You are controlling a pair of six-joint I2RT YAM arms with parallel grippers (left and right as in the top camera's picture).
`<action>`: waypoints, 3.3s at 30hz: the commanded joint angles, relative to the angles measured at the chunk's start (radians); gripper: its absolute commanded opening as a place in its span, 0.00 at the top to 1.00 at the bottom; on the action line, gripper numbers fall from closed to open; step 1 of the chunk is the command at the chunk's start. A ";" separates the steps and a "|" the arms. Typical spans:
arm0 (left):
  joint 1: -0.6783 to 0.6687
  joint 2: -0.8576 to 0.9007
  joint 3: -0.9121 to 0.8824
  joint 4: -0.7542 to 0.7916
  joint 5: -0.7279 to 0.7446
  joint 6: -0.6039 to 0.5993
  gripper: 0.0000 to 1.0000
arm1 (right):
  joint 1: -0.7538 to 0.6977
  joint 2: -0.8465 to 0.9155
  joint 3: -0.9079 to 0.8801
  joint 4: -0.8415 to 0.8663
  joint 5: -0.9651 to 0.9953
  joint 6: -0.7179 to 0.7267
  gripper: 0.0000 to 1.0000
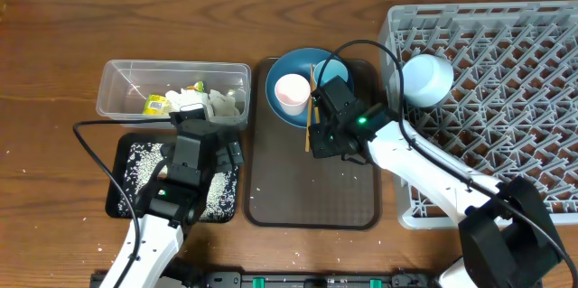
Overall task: Sort waste into correct bins and load items into the dishwasher rack
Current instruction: 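Move the right gripper to the chopsticks and grasp one chopstick, then lift the chopstick and carry it right to the dish rack, then lower the chopstick upright into a rack slot with the right gripper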
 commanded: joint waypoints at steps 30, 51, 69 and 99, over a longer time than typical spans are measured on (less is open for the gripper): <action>0.004 0.010 0.013 -0.002 -0.023 0.006 0.02 | 0.007 -0.265 0.029 -0.100 0.082 0.029 0.99; 0.004 0.010 0.013 -0.002 -0.023 0.006 0.01 | -0.228 -0.507 0.018 -0.604 0.254 -0.041 0.99; 0.004 0.010 0.013 -0.002 -0.023 0.006 0.02 | -0.255 -0.507 -0.029 -0.742 0.254 -0.057 0.99; 0.004 0.010 0.013 -0.002 -0.023 0.006 0.02 | -0.330 -0.507 -0.029 -0.682 0.467 -0.053 0.99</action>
